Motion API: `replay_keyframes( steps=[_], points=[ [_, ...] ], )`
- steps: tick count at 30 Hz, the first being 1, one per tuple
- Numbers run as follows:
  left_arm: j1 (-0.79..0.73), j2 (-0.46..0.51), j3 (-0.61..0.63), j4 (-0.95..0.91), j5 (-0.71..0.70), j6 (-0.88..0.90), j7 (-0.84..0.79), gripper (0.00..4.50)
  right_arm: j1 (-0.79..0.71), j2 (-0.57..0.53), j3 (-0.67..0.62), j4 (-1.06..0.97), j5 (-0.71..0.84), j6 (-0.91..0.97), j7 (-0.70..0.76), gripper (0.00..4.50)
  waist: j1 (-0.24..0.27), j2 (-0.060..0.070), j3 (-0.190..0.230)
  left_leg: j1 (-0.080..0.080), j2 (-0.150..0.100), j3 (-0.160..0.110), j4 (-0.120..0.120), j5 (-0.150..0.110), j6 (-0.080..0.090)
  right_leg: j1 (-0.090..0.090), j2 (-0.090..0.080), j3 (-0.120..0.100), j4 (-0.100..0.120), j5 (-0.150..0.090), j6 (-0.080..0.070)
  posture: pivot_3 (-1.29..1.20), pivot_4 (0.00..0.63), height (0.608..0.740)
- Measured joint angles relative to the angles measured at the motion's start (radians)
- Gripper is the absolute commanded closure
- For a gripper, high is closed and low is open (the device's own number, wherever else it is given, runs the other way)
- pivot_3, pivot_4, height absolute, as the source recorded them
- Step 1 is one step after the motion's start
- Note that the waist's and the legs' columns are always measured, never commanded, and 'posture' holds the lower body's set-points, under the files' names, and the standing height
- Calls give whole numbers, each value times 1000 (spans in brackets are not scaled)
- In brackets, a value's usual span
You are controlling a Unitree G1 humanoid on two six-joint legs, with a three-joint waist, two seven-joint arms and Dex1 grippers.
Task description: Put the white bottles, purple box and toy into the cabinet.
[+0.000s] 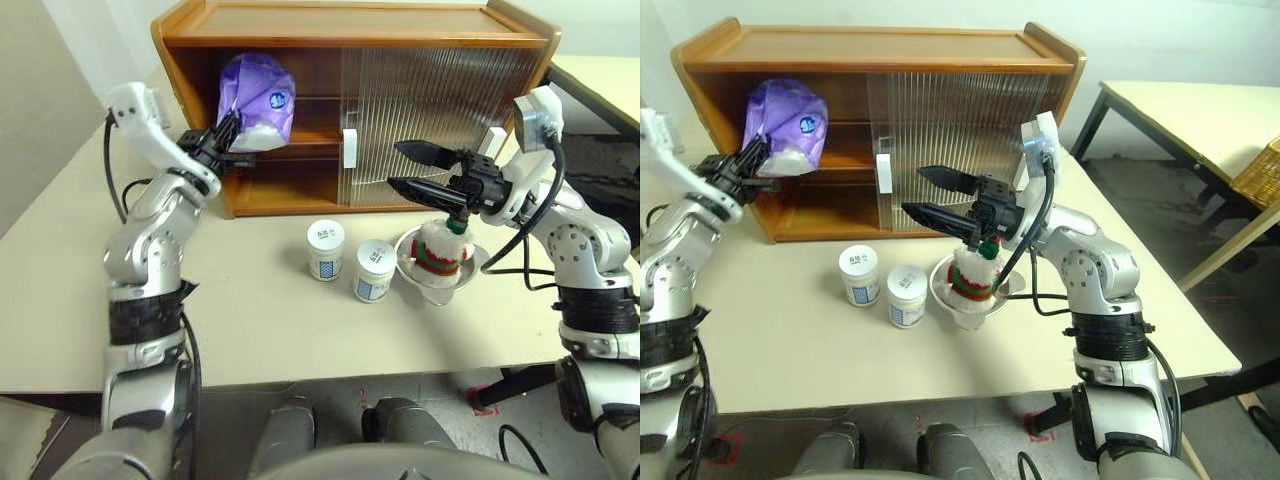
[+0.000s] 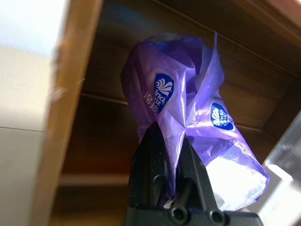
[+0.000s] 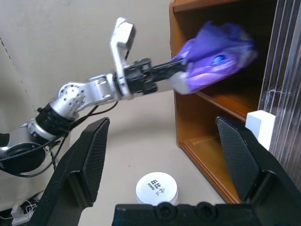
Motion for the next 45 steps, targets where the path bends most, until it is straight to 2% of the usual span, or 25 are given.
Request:
replay_keyframes(
  steps=[4,9,10,11,17,21,31,39,45],
  points=[
    [-89,-2,-24,58,39,41,13,4474,3,2,0,-1,0,-1,-5,0,-1,-1,1,0,0,0,0,0,0,0,0,0,-1,0,0,-61,50,740],
    [-127,3,-48,118,83,57,4,4474,13,4,0,-7,0,-5,-12,0,-3,0,2,0,0,0,0,0,0,0,0,1,-1,0,1,-69,51,740],
    [-127,5,-52,132,98,58,2,3815,14,5,0,-8,0,-7,-15,0,-4,0,3,0,0,0,0,0,0,0,0,1,-1,0,1,-69,51,740],
    [-127,6,-55,140,107,59,1,3604,14,5,0,-10,0,-8,-16,0,-5,0,4,0,0,0,0,0,0,0,0,1,-1,0,1,-69,51,740],
    [-127,-1,-58,143,128,54,-17,1534,15,5,0,-15,1,-11,-16,0,-5,0,5,0,0,1,0,0,0,0,0,1,-1,0,1,-66,49,740],
    [-127,-32,-40,141,129,-15,-35,65,15,4,0,-15,1,-11,-16,0,-5,0,6,0,-1,1,0,0,0,0,0,1,-1,0,1,-61,44,740],
    [-90,-80,31,52,92,-161,-71,28,13,-1,0,-12,1,-11,-10,0,-5,0,6,0,-1,4,1,1,1,1,0,1,-1,1,2,-46,36,740],
    [51,-65,8,-124,-50,-87,-210,28,1,-2,2,4,0,-11,3,0,-3,0,5,1,-1,6,2,1,1,2,0,-2,-1,1,1,-37,28,740],
    [113,-19,-12,-144,-51,-49,-259,2015,-3,-4,2,9,-1,-11,12,0,-1,0,5,3,0,3,2,3,1,5,0,-2,0,-1,-5,-36,21,740]
  ],
)
